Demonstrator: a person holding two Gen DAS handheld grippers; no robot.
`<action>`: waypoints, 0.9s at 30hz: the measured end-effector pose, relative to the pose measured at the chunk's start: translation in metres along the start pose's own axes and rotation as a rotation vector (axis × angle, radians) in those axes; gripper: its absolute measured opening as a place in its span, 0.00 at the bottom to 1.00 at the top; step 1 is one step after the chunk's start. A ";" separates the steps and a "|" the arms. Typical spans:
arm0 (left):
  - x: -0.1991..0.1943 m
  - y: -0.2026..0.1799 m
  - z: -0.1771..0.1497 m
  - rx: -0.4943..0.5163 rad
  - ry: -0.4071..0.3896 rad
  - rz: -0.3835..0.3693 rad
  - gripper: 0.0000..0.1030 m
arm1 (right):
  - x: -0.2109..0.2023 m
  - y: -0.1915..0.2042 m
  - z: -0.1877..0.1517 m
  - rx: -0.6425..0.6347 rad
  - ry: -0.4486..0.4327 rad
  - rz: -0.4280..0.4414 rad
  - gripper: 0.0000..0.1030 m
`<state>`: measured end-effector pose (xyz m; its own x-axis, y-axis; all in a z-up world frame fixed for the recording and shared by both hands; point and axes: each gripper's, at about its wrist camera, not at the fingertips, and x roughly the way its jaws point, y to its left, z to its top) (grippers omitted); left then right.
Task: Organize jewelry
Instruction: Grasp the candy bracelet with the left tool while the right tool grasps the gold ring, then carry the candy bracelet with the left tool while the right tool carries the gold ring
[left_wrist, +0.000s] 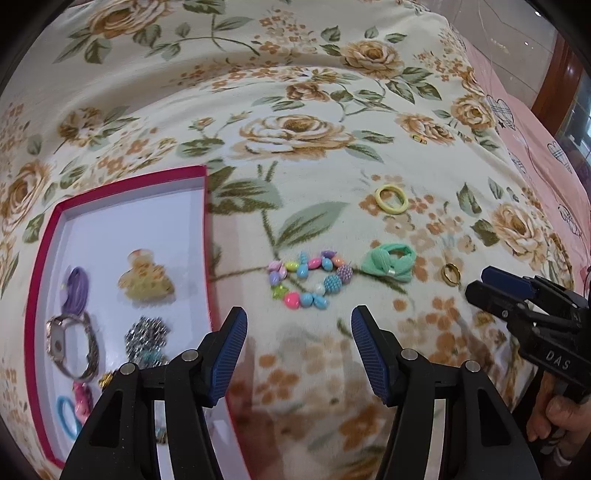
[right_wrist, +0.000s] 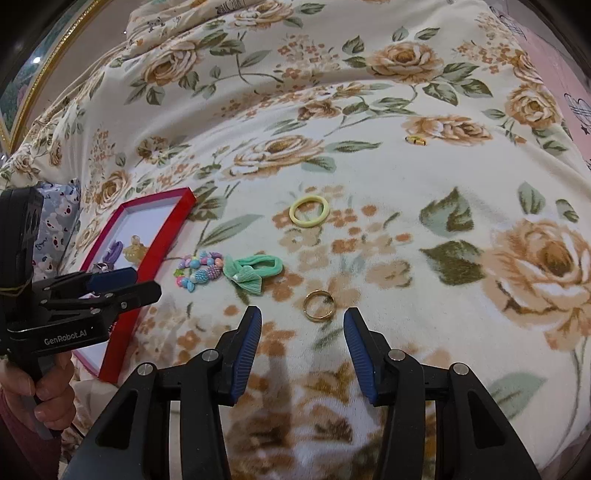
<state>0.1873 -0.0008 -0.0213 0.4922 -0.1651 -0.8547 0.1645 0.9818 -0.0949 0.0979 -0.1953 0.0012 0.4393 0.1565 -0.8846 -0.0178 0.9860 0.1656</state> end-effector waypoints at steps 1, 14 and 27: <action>0.005 0.000 0.002 0.001 0.006 -0.001 0.57 | 0.002 0.000 0.001 0.001 0.002 0.000 0.46; 0.056 -0.008 0.024 0.025 0.057 0.018 0.63 | 0.031 -0.002 0.003 -0.029 0.052 -0.054 0.42; 0.068 -0.024 0.024 0.097 0.056 0.027 0.12 | 0.029 -0.004 0.003 -0.033 0.036 -0.075 0.22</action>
<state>0.2376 -0.0378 -0.0651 0.4498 -0.1301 -0.8836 0.2353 0.9716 -0.0233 0.1136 -0.1951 -0.0235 0.4078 0.0837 -0.9092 -0.0157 0.9963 0.0846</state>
